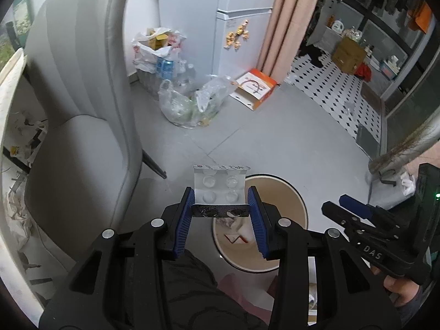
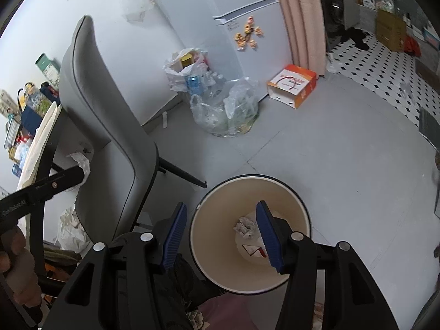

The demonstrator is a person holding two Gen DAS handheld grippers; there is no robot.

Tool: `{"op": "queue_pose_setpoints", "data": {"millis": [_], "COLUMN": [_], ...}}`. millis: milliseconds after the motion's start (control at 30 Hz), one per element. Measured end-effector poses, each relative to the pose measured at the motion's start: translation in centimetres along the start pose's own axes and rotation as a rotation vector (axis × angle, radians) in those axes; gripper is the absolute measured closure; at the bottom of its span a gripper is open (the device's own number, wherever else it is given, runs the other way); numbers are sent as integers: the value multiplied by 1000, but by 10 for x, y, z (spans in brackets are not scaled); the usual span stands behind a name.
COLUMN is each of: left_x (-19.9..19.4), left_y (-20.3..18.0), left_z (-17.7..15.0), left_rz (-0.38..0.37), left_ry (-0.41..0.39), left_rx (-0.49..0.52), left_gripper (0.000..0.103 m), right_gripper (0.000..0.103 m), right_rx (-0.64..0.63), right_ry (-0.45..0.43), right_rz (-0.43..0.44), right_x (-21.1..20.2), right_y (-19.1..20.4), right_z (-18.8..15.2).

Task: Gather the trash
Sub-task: 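Open both tools to drop the blister pack and mask into the bin, then move both tools back over the table toward the plastic bag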

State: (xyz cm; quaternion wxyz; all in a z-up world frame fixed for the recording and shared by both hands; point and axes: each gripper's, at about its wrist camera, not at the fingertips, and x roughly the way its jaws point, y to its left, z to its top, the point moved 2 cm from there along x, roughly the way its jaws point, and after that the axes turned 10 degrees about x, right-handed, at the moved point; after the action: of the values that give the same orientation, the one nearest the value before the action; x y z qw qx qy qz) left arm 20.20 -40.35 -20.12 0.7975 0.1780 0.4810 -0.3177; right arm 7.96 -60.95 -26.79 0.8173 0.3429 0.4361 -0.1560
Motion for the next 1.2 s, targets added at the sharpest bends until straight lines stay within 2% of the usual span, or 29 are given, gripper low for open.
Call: {"op": "queue_pose_setpoints", "data": {"millis": [67, 167, 200, 233, 300, 333, 467, 633, 1000, 1200], "left_x": [4, 9, 9, 9, 3, -1, -12, -40, -107, -148], "left_y": [-10, -30, -35, -41, -44, -44, -35, -16, 26, 56], "left_z": [3, 6, 7, 8, 11, 11, 15, 14, -5, -28], "left_rz": [-20, -90, -103, -122, -154, -160, -158, -111, -30, 23], "left_ry": [7, 18, 23, 26, -5, -21, -40, -98, -231, -323], "left_rx": [16, 58, 73, 89, 87, 80, 46, -6, -80, -137], "left_gripper": [63, 62, 52, 31, 13, 11, 11, 9, 9, 6], "right_gripper": [42, 41, 41, 41, 41, 41, 40, 27, 8, 8], "right_rx": [17, 26, 32, 41, 55, 58, 60, 19, -99, -184], "right_ry": [-22, -70, -84, -103, -122, -127, -136, -162, -228, -267], "right_rz": [-11, -52, -63, -72, -86, -87, -72, -48, 20, 58], "right_x": [-11, -28, -32, -37, -45, -46, -50, -58, -85, -102], "right_y": [-8, -20, -25, -29, -37, -39, -39, -20, 53, 104], "right_z": [3, 9, 11, 13, 16, 16, 20, 20, 9, -4]}}
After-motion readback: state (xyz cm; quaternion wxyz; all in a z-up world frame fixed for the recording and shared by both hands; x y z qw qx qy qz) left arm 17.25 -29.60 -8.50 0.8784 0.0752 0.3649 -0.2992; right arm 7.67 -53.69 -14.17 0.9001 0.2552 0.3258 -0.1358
